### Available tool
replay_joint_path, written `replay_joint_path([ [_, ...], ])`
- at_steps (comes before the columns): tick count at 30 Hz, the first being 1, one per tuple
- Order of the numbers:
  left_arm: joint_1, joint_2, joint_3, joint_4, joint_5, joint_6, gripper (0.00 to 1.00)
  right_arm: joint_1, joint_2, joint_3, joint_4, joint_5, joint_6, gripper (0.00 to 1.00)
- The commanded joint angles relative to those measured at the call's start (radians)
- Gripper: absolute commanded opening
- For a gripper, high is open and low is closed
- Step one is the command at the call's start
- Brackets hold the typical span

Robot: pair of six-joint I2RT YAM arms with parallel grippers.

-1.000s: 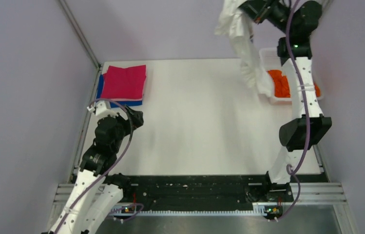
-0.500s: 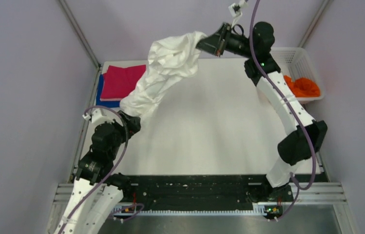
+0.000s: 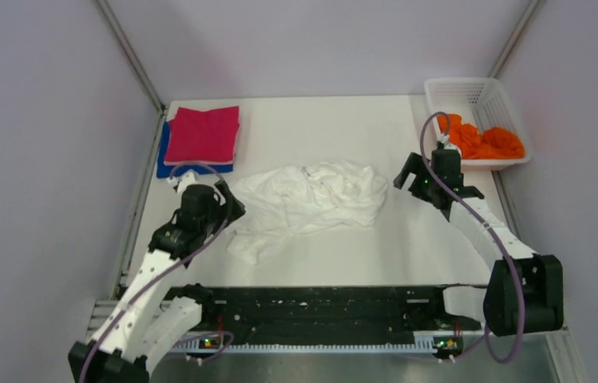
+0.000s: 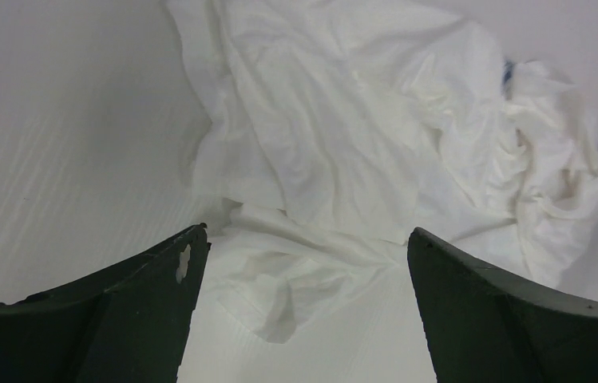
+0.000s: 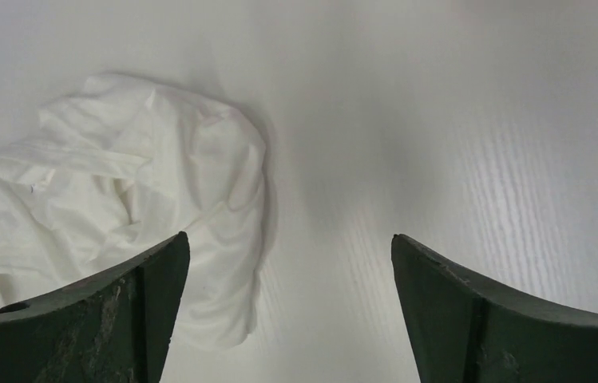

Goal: Fold and stack the t-shirts
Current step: Move the tshirt to the center of the board, then flatten out the tshirt

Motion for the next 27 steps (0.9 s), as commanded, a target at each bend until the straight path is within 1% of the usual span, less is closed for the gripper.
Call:
replay_joint_path([
  [1,0.031,0.250,0.087,0.007,-0.012,0.000,0.99,0.045,-0.117,0.056,-0.053,0.190,-0.098,0.95],
  [3,0.064,0.354,0.123,0.032,-0.010,0.027,0.99,0.130,-0.111,0.042,-0.006,0.170,-0.134,0.94],
  [4,0.082,0.400,0.138,0.044,-0.010,0.036,0.99,0.188,-0.094,0.048,0.017,0.156,-0.169,0.94],
  [6,0.143,0.471,0.159,0.079,0.019,0.047,0.97,0.258,-0.033,0.085,0.065,0.115,-0.231,0.93],
  [8,0.207,0.524,0.161,0.135,0.066,0.056,0.95,0.294,0.047,0.137,0.122,0.030,-0.289,0.92],
  [10,0.240,0.570,0.171,0.173,0.074,0.066,0.95,0.321,0.160,0.202,0.180,-0.038,-0.345,0.91],
  [14,0.265,0.694,0.208,0.235,0.088,0.077,0.92,0.382,0.372,0.379,0.153,-0.067,-0.493,0.89],
  [16,0.269,0.762,0.246,0.219,0.053,0.069,0.90,0.396,0.470,0.456,0.146,-0.110,-0.510,0.85],
  [19,0.270,0.854,0.321,0.166,0.024,0.079,0.86,0.398,0.588,0.553,0.138,-0.217,-0.551,0.79],
  [21,0.270,0.905,0.369,0.122,0.025,0.079,0.80,0.401,0.653,0.605,0.127,-0.223,-0.564,0.76],
  [24,0.271,0.966,0.397,0.133,0.038,0.080,0.75,0.400,0.711,0.644,0.126,-0.167,-0.567,0.75],
  [25,0.271,0.987,0.408,0.133,0.052,0.079,0.69,0.400,0.725,0.646,0.132,-0.121,-0.565,0.74],
  [27,0.271,1.028,0.426,0.142,0.102,0.079,0.56,0.401,0.747,0.652,0.132,-0.079,-0.574,0.72],
])
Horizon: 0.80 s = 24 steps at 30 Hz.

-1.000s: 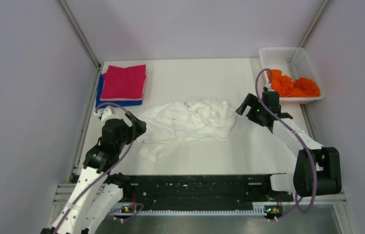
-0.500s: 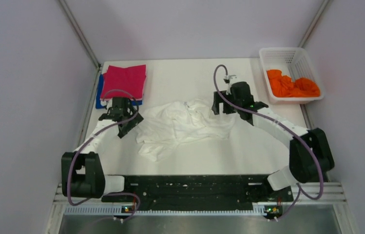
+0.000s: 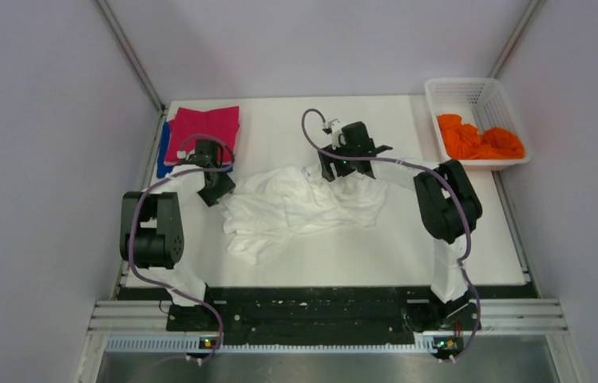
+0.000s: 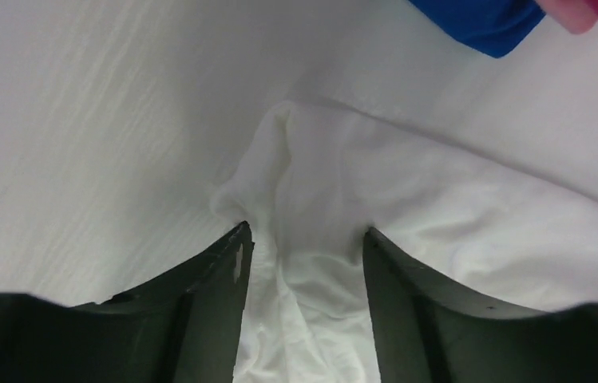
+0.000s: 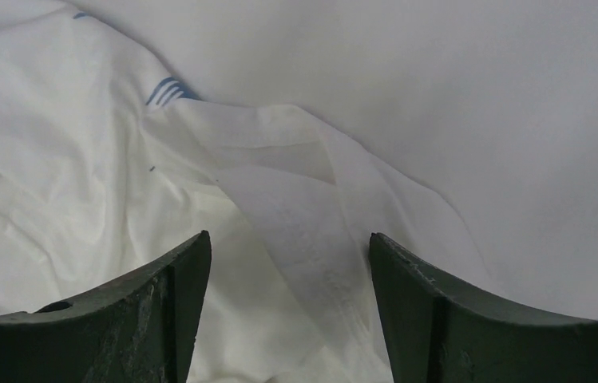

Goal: Fold and stack the t-shirts
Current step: Flatten out the tshirt

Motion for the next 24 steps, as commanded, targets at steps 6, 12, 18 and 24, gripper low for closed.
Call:
replay_joint_path([
  [6,0.005,0.103,0.068,0.045,0.157,0.023,0.00,0.007,0.002,-0.004,0.020,0.166,-0.063,0.68],
  [12,0.005,-0.031,-0.003,0.102,0.123,0.035,0.00,-0.022,-0.140,-0.161,0.087,0.204,-0.029,0.68],
  [18,0.005,-0.114,-0.049,0.114,0.121,0.046,0.00,-0.066,-0.156,-0.227,0.110,0.188,0.000,0.65],
  [24,0.005,-0.150,-0.063,0.134,0.135,0.064,0.00,-0.074,-0.097,-0.206,0.153,0.136,0.008,0.56],
])
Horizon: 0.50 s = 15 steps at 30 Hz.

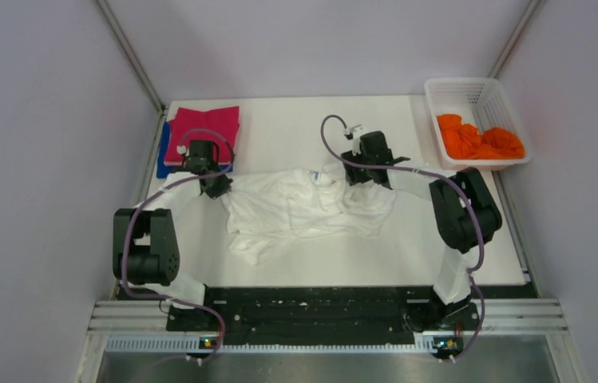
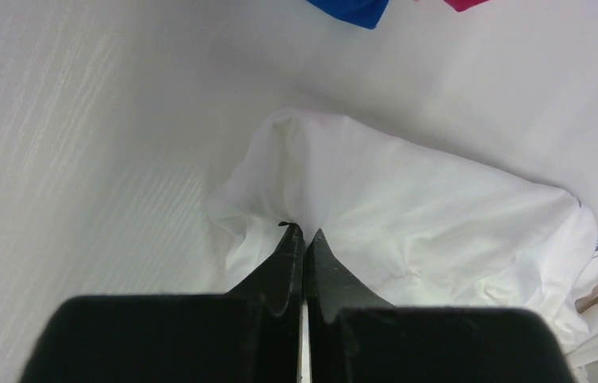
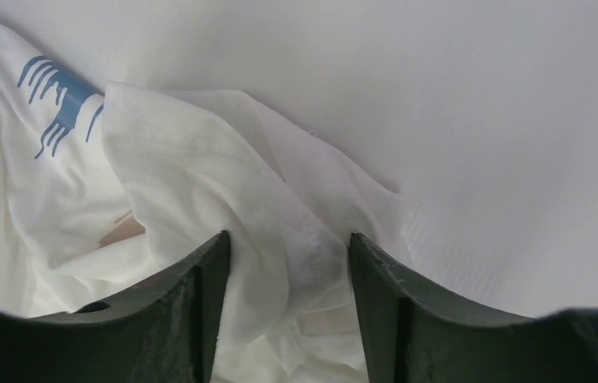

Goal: Fold and stack the t-shirts
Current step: Flatten out the tshirt

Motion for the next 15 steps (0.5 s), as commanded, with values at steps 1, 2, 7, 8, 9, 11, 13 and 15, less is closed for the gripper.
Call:
replay_joint_path([
  [1,0.003,-0.052,-0.012,0.049,0.005,0.028,0.00,-0.005,0.036,0.026,0.082,-0.021,0.015,0.48],
  [2,0.003,-0.060,-0.007,0.050,0.006,0.030,0.00,-0.006,0.040,0.036,0.089,-0.017,0.015,0.35],
  [7,0.003,-0.143,0.045,0.043,0.009,0.039,0.00,-0.005,-0.009,0.096,0.096,0.010,0.015,0.00],
  [8,0.003,-0.170,0.057,0.045,0.010,0.042,0.00,-0.004,-0.037,0.105,0.092,0.018,0.014,0.00],
  [9,0.003,-0.205,0.069,0.046,0.012,0.045,0.00,-0.004,-0.071,0.109,0.090,0.020,0.014,0.00],
  [11,0.003,-0.282,0.092,0.051,0.014,0.052,0.00,-0.004,-0.162,0.105,0.080,0.059,0.014,0.00],
  [13,0.003,-0.371,0.111,0.060,0.016,0.065,0.00,-0.004,-0.286,0.092,0.061,0.067,0.012,0.00],
  [15,0.003,-0.479,0.120,0.077,0.026,0.089,0.00,-0.002,-0.450,0.066,0.044,0.033,0.016,0.00],
])
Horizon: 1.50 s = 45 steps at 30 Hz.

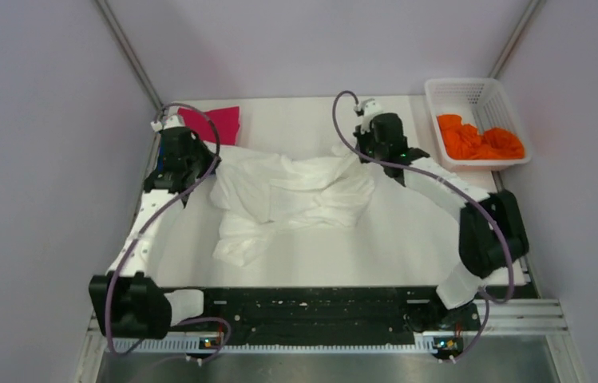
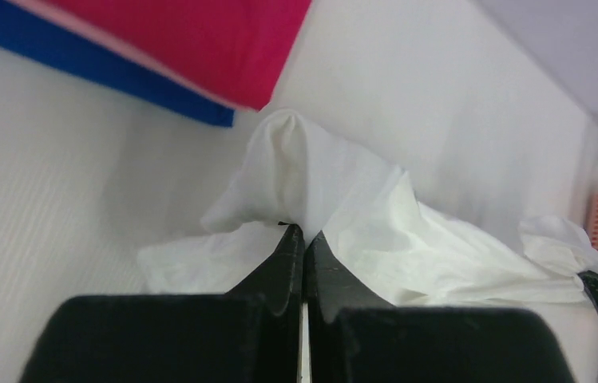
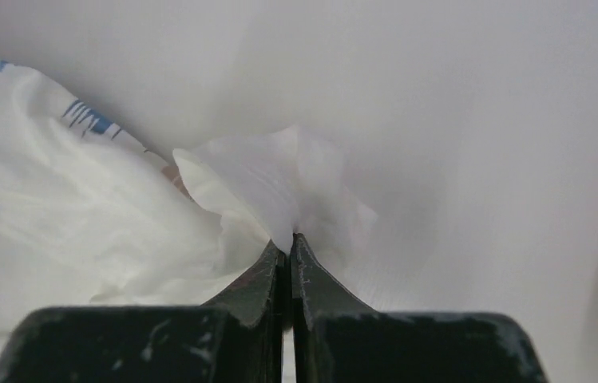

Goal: Fold and stack the t-shirts
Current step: Flatten out the tshirt

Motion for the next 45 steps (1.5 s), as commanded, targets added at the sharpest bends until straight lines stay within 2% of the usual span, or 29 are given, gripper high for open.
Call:
replay_joint_path([
  [1,0.003,-0.254,0.082,0.077,0.007,0.051,0.00,0.002,-0.398,0.010,0.031,-0.035,0.001,0.00],
  [4,0.003,-0.418,0.121,0.076,-0.001,0.063,0.00,0.001,-0.604,0.002,0.002,-0.139,0.034,0.00],
  [9,0.003,-0.659,0.244,0.063,-0.027,0.084,0.00,0.001,-0.834,0.114,-0.080,-0.309,0.071,0.00],
  [12,0.002,-0.731,0.349,0.054,0.001,0.087,0.00,0.002,-0.922,0.210,-0.127,-0.378,0.090,0.00],
  [16,0.003,-0.762,0.477,0.042,0.125,0.076,0.00,0.002,-0.997,0.328,-0.163,-0.395,0.111,0.00],
  [19,0.003,-0.763,0.534,0.037,0.209,0.057,0.00,0.001,-1.019,0.391,-0.214,-0.388,0.112,0.00],
  [22,0.003,-0.755,0.543,0.031,0.231,0.035,0.00,0.001,-1.024,0.402,-0.283,-0.291,0.096,0.00],
  [26,0.003,-0.735,0.457,0.043,0.222,0.013,0.00,0.002,-1.056,0.270,-0.312,-0.131,0.094,0.00],
  [30,0.003,-0.682,0.315,0.036,0.204,0.002,0.00,0.002,-1.114,0.051,-0.258,-0.031,0.129,0.00],
  [34,0.003,-0.615,0.070,0.105,0.163,-0.037,0.00,0.001,-1.123,-0.173,-0.185,0.159,0.154,0.00],
  [36,0.002,-0.547,-0.064,0.184,0.123,-0.067,0.00,0.001,-1.088,-0.285,-0.122,0.253,0.169,0.00],
  [39,0.002,-0.372,-0.186,0.311,0.083,-0.072,0.00,-0.013,-0.937,-0.419,0.045,0.305,0.166,0.00],
  [42,0.002,-0.101,-0.149,0.425,0.036,-0.060,0.00,-0.108,-0.694,-0.455,0.190,0.268,0.212,0.00],
  [45,0.002,0.225,0.063,0.395,0.032,-0.044,0.00,-0.202,-0.411,-0.395,0.353,0.194,0.265,0.00],
])
